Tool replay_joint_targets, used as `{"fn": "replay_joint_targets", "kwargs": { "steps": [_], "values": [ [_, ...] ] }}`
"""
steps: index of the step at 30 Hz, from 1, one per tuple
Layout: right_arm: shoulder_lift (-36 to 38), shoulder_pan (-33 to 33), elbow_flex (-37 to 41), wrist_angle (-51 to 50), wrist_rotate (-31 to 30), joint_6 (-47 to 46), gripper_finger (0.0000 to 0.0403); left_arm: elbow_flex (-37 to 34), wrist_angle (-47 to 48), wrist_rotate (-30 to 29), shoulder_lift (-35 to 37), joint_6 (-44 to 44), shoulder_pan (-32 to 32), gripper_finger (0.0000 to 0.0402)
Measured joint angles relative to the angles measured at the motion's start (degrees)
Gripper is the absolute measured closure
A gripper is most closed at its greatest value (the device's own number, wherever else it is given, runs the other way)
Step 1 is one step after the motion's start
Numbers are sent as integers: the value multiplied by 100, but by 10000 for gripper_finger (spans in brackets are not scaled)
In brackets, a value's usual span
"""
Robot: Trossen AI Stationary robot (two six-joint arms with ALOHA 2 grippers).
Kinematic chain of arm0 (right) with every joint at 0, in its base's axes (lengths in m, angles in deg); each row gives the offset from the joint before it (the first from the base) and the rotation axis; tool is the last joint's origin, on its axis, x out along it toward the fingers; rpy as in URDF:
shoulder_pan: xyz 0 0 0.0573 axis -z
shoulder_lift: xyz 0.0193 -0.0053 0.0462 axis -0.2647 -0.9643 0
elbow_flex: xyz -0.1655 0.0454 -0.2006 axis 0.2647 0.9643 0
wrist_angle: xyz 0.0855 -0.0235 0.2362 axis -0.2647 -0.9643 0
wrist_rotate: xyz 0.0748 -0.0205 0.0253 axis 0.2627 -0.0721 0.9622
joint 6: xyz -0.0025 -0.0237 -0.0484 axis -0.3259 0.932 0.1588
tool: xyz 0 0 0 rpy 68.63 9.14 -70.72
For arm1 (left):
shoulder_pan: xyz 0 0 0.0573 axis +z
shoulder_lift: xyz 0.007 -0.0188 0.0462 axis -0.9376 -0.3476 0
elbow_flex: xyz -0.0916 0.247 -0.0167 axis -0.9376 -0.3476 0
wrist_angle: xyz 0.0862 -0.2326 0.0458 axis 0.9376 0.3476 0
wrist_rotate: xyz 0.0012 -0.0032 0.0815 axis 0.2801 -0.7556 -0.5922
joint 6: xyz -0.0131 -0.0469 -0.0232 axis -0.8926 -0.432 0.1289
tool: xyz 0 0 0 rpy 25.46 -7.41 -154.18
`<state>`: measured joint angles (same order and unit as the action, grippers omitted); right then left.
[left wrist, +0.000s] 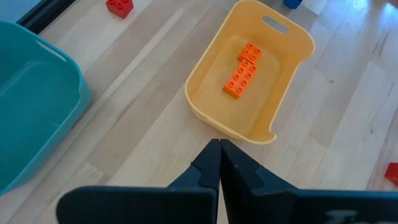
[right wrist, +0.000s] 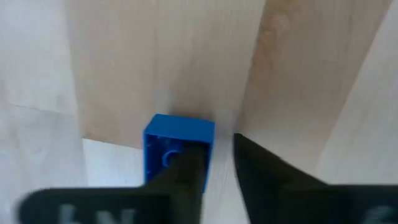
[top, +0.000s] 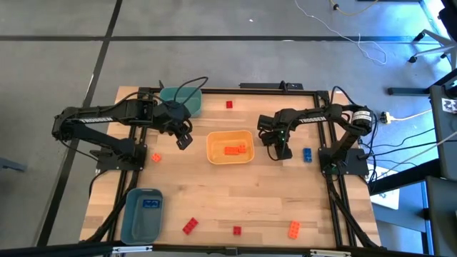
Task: Sort & place blocks by color
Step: Put the top blue 4 stud game piece into the blue bin
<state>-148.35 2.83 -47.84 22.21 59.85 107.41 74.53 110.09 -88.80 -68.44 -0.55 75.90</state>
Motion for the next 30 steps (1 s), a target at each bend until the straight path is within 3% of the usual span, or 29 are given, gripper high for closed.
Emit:
{"fn": "replay_joint_targets", "kwargs": {
  "steps": [4, 16, 30],
  "values": [
    [0, 2, 0, 40, 249, -2, 390, 0, -1, 0, 0, -2, 0, 401],
    [-13, 4, -588, -268, 246, -367, 399, 0, 0, 0, 0, 0, 0, 401],
    [0, -147, -2959, -1420, -747, -451, 401, 0, 1, 44, 0, 506, 0, 401]
  ]
}}
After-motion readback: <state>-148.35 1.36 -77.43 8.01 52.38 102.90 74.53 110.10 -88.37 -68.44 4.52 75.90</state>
